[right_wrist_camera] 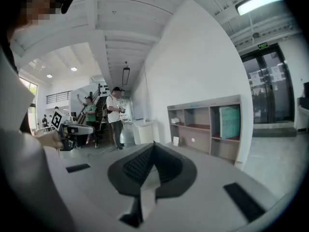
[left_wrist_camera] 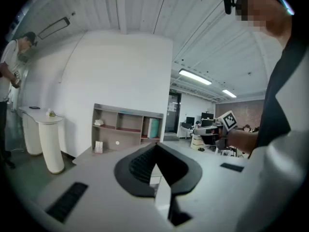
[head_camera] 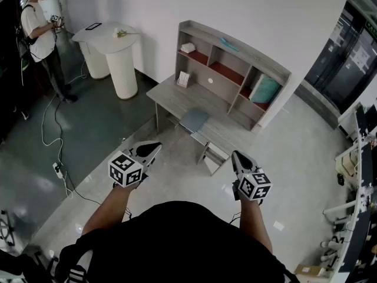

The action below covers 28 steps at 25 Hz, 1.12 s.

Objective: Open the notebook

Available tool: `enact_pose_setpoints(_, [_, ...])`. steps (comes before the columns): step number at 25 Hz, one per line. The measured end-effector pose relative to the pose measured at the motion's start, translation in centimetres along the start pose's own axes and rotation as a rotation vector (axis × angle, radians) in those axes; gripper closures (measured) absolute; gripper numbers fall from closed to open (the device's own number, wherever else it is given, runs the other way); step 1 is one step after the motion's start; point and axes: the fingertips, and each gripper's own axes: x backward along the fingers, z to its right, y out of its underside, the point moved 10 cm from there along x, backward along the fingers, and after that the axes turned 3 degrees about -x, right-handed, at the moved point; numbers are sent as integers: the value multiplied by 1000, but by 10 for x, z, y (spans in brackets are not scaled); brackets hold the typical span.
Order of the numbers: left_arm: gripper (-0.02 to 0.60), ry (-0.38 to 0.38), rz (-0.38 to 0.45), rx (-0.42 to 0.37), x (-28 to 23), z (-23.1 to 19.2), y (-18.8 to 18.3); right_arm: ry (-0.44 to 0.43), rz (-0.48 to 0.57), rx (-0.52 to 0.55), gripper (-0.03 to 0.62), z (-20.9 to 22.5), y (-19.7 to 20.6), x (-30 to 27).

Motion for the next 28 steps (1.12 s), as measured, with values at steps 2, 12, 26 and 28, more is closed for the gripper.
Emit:
enact_pose_setpoints(2, [572, 5, -1, 0, 2, -8, 0, 2, 0, 1, 592, -7, -1, -4])
enact_pose_setpoints(12, [572, 73, -29, 17, 13, -55, 13, 49, 47, -52, 592, -41, 7, -27])
enact_pose_setpoints(26, [572, 106, -49, 62, 40, -119, 35, 115, 14, -40, 592, -94, 15, -66])
enact_pose_setpoints(28, [572, 105, -45, 72, 41, -123, 36, 131, 0, -43, 594, -94, 16, -70])
